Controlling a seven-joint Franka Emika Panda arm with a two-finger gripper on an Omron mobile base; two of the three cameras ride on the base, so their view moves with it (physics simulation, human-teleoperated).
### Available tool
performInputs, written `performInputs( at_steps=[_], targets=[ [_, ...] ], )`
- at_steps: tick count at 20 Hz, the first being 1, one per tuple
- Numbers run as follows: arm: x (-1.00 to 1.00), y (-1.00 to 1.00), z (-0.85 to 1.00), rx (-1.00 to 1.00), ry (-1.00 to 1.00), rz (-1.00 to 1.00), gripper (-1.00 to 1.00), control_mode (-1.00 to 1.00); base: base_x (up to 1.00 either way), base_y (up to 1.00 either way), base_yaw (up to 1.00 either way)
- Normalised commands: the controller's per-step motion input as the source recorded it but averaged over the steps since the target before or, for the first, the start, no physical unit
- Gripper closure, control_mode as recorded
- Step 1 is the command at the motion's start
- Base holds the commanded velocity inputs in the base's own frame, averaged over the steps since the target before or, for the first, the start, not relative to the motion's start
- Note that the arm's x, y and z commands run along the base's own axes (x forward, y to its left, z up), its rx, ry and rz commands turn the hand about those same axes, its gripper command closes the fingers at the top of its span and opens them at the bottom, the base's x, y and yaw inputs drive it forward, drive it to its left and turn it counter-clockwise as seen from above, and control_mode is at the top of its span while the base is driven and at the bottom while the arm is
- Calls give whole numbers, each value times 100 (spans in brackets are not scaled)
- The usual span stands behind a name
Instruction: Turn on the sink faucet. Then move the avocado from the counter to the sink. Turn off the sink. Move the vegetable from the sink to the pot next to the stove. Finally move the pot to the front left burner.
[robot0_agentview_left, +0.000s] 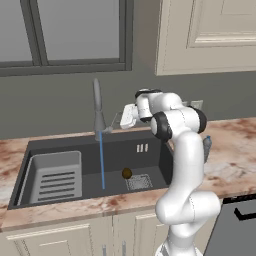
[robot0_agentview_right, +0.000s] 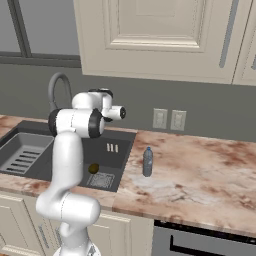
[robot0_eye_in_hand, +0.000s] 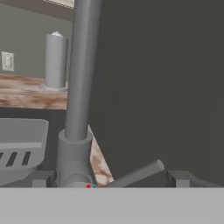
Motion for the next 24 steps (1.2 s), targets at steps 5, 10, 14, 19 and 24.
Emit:
performInputs(
  at_steps=[5,10,14,19,24],
  targets=[
    [13,0,-17,0,6,0,-100,-100,0,0,0],
    [20,10,-7,0,9,1,-100,-100,0,0,0],
    [20,28,-4,0,10,4,-100,-100,0,0,0],
    [7,39,-4,0,6,9,-100,-100,0,0,0],
    [0,52,-9,0,0,13,-100,-100,0,0,0]
  ],
)
